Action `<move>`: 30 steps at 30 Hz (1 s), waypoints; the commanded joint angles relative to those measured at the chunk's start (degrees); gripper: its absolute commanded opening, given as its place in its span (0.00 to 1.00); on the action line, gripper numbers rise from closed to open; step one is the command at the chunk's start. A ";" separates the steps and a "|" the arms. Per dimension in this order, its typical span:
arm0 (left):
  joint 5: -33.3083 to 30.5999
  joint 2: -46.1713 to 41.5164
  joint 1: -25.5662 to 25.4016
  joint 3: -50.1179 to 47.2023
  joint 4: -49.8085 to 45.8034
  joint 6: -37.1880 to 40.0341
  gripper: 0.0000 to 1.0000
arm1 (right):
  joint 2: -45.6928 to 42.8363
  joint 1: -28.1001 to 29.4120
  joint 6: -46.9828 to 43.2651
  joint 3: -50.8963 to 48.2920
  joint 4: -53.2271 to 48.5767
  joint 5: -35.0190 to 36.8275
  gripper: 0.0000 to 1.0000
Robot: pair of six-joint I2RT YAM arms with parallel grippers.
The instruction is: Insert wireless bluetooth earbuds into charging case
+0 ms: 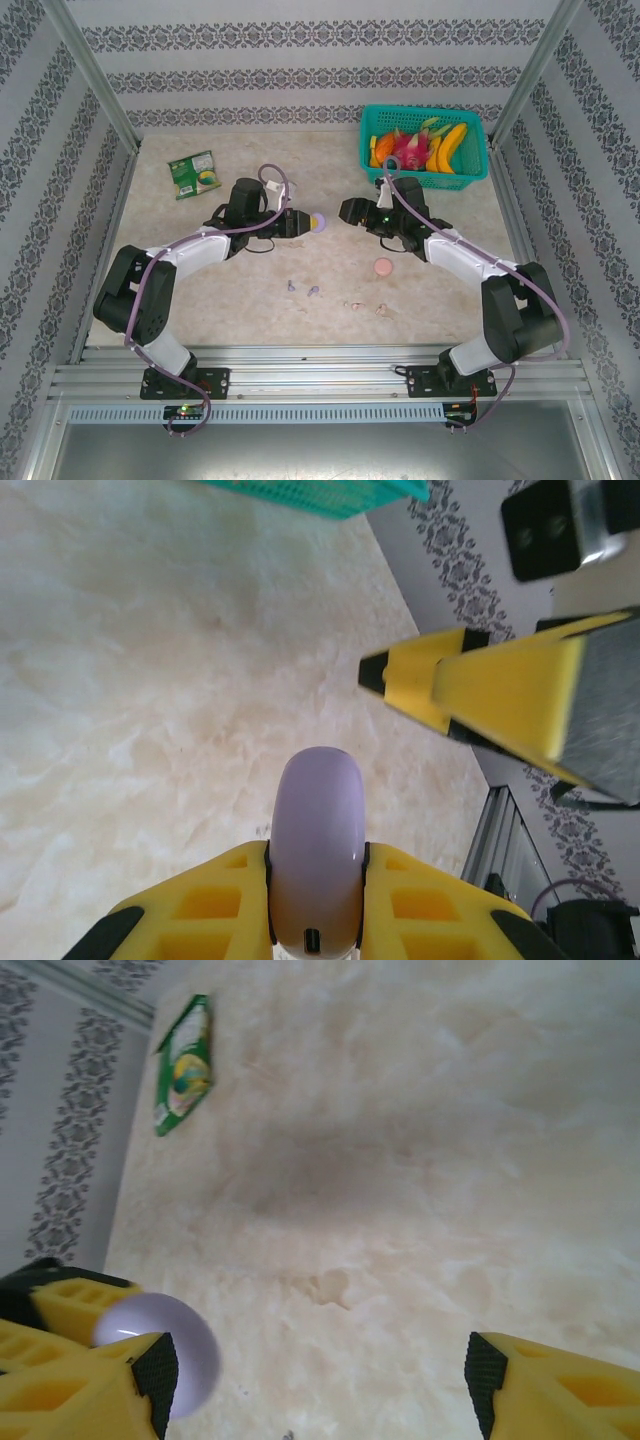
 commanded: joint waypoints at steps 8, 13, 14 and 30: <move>1.27 -0.53 0.72 1.73 -1.71 1.28 0.00 | 3.67 3.91 -3.62 1.16 6.86 -5.34 0.75; 1.02 -0.71 0.80 1.76 -1.78 1.30 0.00 | 5.18 5.33 -3.31 1.11 7.52 -5.04 0.74; 0.99 -0.81 0.86 1.75 -1.80 1.36 0.00 | 5.43 5.54 -3.27 1.16 7.54 -4.72 0.74; 1.24 -3.38 1.05 1.32 -0.78 0.48 0.00 | 10.81 4.01 -1.23 -0.58 8.88 -2.26 0.69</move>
